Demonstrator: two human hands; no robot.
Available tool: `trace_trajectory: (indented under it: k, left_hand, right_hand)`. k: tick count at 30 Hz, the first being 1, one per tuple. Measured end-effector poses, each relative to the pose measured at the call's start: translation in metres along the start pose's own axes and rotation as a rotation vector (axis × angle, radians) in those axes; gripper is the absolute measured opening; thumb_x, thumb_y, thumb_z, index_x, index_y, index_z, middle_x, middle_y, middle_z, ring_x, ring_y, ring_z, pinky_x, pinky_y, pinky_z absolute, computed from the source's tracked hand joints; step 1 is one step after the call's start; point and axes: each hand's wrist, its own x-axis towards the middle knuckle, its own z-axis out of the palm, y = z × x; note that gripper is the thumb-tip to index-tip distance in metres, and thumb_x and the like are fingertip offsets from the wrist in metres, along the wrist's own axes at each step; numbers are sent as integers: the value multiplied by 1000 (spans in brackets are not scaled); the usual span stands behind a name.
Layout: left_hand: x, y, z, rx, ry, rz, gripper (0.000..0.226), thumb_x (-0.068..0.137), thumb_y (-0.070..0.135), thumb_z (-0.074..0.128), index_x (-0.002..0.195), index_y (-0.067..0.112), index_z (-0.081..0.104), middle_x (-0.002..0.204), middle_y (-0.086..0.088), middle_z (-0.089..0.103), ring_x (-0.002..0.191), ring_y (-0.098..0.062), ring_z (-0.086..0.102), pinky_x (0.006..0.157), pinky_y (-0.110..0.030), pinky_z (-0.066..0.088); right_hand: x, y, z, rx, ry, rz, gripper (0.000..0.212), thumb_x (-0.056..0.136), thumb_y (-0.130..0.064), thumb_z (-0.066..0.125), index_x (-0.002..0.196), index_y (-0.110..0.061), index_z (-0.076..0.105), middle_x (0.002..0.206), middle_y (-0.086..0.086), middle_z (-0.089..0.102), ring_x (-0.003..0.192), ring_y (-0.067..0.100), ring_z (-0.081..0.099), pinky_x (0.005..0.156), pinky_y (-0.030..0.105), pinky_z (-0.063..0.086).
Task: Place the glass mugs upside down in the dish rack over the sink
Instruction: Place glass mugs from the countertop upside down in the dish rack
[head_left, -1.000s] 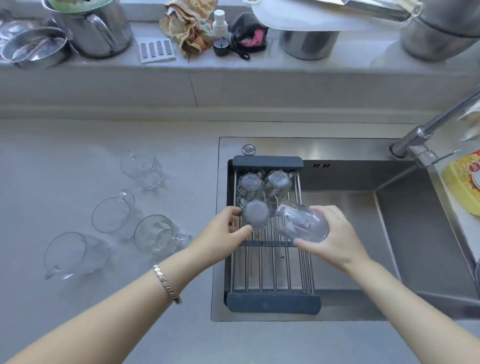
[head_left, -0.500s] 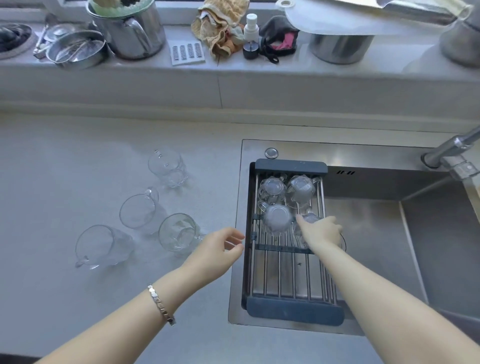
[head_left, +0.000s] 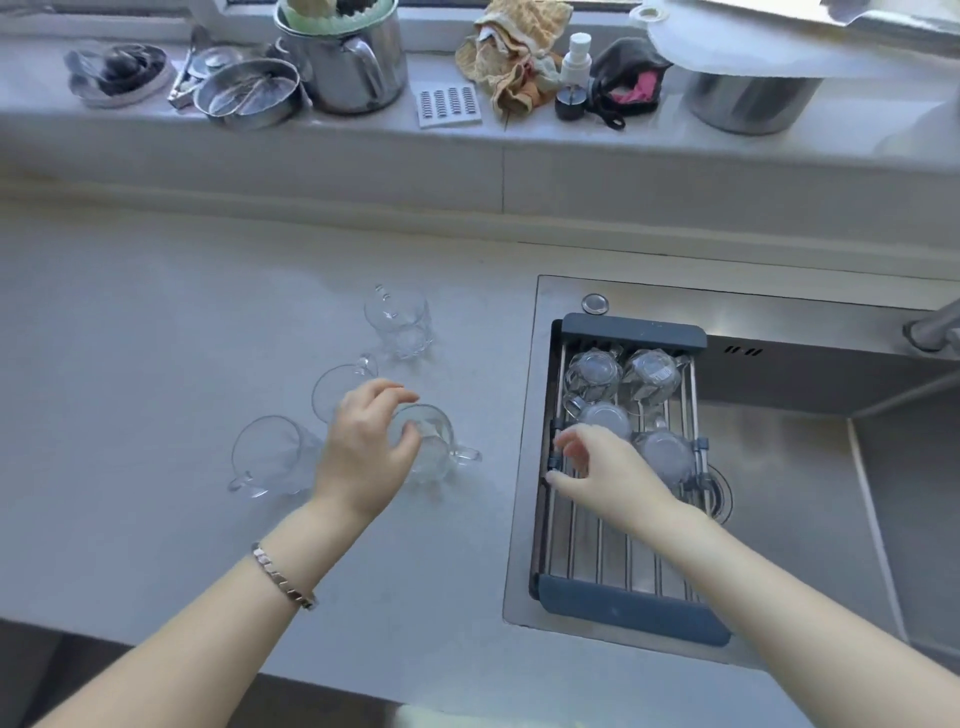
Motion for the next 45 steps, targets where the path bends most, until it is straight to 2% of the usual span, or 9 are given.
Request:
trace_trajectory:
  k: [4, 7, 13, 18, 21, 24, 31, 38, 45]
  left_hand:
    - [1, -35, -24, 85, -11, -138, 40, 80, 1, 62, 119, 4, 57, 125, -16, 53, 121, -35, 46, 103, -40, 35]
    - [0, -55, -35, 134, -84, -202, 52, 81, 7, 62, 130, 7, 46, 135, -13, 45, 127, -32, 41, 107, -39, 32]
    - [15, -70, -40, 204, -227, -192, 76, 81, 21, 64, 144, 10, 22, 151, -10, 25, 140, -27, 23, 114, -36, 23]
    - [44, -65, -23, 305, -382, -219, 101, 78, 37, 70, 146, 3, 4, 155, -14, 15, 143, -29, 17, 116, -36, 20]
    - [53, -61, -12, 293, -374, -270, 98, 74, 39, 73, 144, 3, 13, 149, -15, 26, 136, -33, 29, 108, -43, 33]
    - [52, -53, -7, 246, -264, -296, 81, 71, 34, 75, 133, 5, 33, 135, -17, 40, 123, -37, 42, 96, -45, 43]
    - [1, -6, 15, 110, -304, -140, 86, 68, 26, 77, 141, 13, 33, 132, -11, 44, 125, -33, 37, 102, -39, 38]
    - [-41, 55, 49, 12, -427, 20, 87, 68, 28, 78, 142, 14, 33, 134, -7, 44, 126, -26, 39, 107, -32, 33]
    - [-50, 74, 70, 30, -426, 31, 85, 69, 29, 77, 141, 18, 34, 133, -2, 44, 125, -23, 40, 99, -30, 38]
  right_hand:
    - [21, -48, 52, 142, -81, -87, 94, 72, -31, 76, 144, -12, 19, 145, 5, 33, 135, 17, 33, 111, 29, 28]
    - [43, -72, 87, 153, -38, -68, 107, 64, -34, 82, 145, -17, 15, 149, 3, 29, 138, 19, 31, 113, 33, 28]
    - [51, -88, 104, 163, 121, -20, 88, 57, -40, 82, 131, -28, 35, 132, -9, 53, 119, 16, 52, 92, 29, 43]
    - [17, -69, 89, 510, 92, 69, 71, 54, -27, 88, 111, -31, 46, 99, -5, 59, 97, 16, 61, 84, 28, 47]
    - [-14, -42, 74, 745, 66, 181, 69, 58, -20, 87, 112, -26, 44, 106, 3, 65, 92, 15, 63, 75, 22, 51]
    - [-44, -14, 60, 931, 92, 259, 88, 40, -41, 85, 115, -13, 50, 111, 13, 67, 92, 22, 65, 72, 30, 52]
    - [-92, 59, 31, 1304, 131, 349, 93, 16, -51, 92, 102, -29, 62, 85, 1, 77, 74, 22, 72, 63, 33, 61]
    - [-87, 106, 6, 1222, 56, 753, 52, 64, -54, 68, 97, -17, 53, 81, 6, 57, 50, 15, 43, 49, 21, 40]
    - [-43, 114, 6, 1073, -116, 1021, 48, 67, -55, 73, 87, -16, 53, 84, 8, 64, 60, 21, 67, 38, 14, 24]
